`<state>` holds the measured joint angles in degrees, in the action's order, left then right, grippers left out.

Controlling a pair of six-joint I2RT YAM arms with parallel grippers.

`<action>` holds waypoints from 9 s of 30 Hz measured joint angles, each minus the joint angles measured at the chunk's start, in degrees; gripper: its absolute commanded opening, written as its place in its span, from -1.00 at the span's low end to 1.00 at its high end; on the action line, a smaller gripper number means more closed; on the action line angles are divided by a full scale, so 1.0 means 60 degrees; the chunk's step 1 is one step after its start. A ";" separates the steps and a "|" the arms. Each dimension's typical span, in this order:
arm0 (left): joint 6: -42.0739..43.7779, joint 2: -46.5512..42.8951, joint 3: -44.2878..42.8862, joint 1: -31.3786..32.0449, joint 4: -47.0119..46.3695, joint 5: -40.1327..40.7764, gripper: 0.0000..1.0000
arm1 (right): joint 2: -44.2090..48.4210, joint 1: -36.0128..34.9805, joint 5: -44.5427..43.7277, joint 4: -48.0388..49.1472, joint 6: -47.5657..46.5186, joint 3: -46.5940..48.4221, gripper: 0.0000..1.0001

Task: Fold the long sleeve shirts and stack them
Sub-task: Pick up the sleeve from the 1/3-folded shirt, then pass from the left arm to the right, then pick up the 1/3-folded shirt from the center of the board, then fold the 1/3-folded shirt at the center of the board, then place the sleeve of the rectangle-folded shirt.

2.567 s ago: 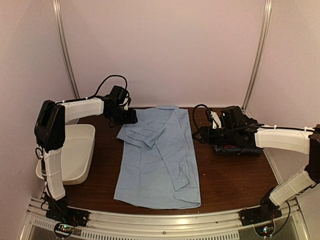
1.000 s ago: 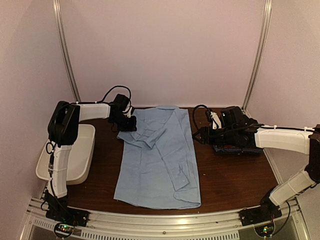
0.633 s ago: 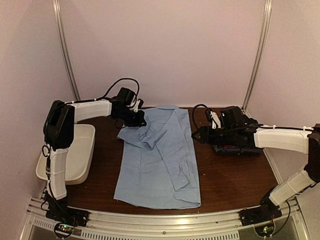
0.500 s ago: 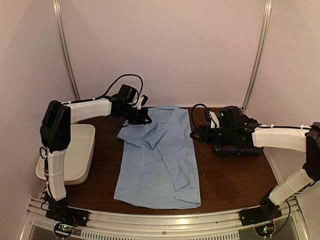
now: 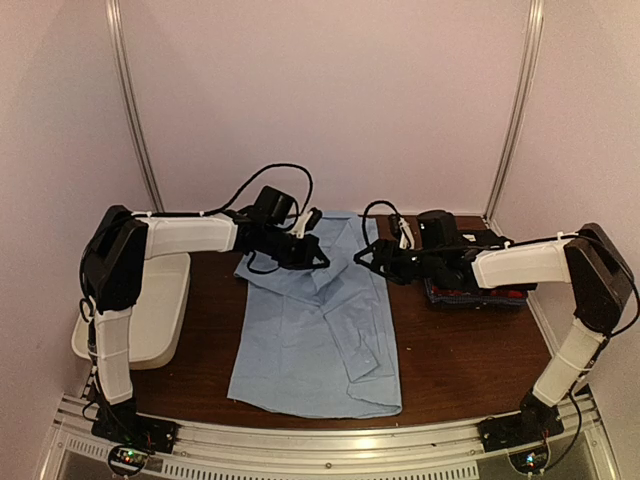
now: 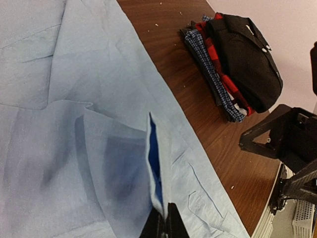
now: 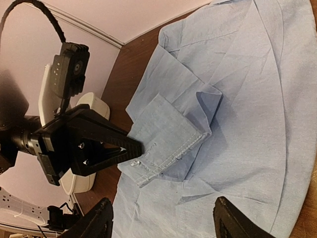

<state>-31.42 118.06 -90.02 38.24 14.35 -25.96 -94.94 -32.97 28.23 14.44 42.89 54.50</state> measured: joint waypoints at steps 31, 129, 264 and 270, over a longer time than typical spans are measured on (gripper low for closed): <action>0.1078 0.0080 0.0390 0.1854 -0.0947 0.1665 -0.97 | -0.1628 -0.0029 0.0044 0.2222 0.2062 -0.0127 0.48; -0.5847 -0.6794 0.8717 0.3213 0.3548 0.3934 -1.00 | -0.0962 -0.0295 -0.0637 -0.3122 -0.3024 0.5847 -1.00; -0.1614 -0.1162 0.2543 -0.0339 -0.0404 0.1140 -0.02 | 0.0929 -0.3122 -0.0328 -0.4025 -0.4146 0.0503 -0.90; -0.1617 -0.1162 0.2554 -0.0353 -0.0412 0.1144 -0.01 | -0.0073 -0.3512 -0.0164 -0.3738 -0.3829 0.0889 -0.93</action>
<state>-41.12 111.09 -74.70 36.12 11.88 -19.09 -95.37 -54.04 27.24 -7.99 19.92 59.83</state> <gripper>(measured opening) 0.492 0.039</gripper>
